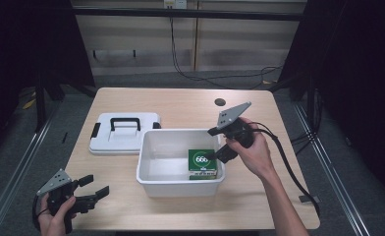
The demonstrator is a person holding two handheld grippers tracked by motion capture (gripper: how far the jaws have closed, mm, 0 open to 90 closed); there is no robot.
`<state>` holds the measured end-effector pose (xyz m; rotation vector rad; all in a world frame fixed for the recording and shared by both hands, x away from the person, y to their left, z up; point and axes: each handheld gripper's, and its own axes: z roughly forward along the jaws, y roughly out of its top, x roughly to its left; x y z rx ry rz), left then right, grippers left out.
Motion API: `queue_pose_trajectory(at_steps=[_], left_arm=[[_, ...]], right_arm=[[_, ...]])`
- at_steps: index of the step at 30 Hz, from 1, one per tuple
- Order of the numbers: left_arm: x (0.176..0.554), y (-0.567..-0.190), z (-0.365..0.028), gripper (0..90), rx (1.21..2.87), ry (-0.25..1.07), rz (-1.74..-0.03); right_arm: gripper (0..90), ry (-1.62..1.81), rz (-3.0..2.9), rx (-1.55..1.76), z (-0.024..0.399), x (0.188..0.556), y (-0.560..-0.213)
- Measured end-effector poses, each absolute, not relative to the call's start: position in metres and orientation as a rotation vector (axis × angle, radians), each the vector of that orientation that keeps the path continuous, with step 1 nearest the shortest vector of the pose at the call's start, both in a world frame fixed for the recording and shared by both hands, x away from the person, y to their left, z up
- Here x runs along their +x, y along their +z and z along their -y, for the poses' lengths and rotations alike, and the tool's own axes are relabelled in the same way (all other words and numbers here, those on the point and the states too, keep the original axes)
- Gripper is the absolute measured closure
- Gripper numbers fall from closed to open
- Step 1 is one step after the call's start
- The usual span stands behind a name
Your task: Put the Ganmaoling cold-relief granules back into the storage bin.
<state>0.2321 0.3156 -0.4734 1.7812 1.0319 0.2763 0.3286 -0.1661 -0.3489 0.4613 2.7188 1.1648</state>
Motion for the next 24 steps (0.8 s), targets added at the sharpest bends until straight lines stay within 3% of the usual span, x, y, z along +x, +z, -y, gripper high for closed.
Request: queue_pose_trajectory(at_steps=[24], left_arm=[[0.233,-0.474,-0.316,15.9,1.782,0.283,-1.024]], right_arm=[[16.3,1.257,-2.358,0.765,0.261,0.274,-0.365]])
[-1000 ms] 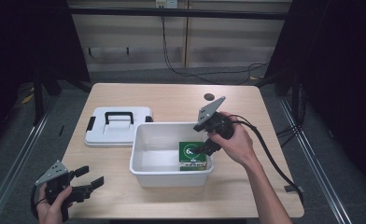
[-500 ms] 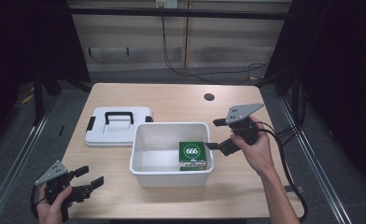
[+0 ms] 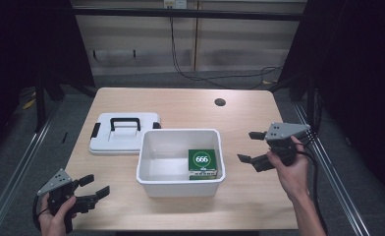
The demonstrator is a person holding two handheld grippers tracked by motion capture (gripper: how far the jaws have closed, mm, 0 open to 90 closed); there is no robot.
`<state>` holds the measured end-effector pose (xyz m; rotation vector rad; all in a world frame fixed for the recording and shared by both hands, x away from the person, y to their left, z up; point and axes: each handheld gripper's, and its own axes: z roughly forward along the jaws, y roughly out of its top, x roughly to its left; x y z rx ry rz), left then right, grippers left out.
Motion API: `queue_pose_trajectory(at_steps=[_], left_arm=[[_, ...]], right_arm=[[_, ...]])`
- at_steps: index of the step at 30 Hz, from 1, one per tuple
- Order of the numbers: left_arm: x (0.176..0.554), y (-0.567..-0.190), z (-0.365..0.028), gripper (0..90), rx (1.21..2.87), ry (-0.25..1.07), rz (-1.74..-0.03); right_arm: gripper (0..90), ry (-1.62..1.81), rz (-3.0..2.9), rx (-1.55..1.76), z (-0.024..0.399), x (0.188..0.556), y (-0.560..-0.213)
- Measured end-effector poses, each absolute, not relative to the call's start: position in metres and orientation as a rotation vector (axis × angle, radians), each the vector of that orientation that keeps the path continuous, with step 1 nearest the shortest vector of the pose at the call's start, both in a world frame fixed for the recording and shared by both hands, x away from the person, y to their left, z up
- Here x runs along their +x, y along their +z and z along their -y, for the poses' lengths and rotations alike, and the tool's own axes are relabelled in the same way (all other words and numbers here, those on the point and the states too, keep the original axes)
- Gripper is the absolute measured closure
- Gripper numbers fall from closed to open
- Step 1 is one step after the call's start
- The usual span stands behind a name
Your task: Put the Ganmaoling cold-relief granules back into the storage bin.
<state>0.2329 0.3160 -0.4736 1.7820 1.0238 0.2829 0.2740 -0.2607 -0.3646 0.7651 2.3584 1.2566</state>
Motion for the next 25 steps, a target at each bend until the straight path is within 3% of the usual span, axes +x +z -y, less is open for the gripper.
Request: queue_pose_trajectory(at_steps=[25], left_arm=[[0.232,-0.473,-0.316,15.9,1.781,0.276,-1.026]], right_arm=[[14.7,1.198,-2.305,0.992,0.313,0.245,-0.423]])
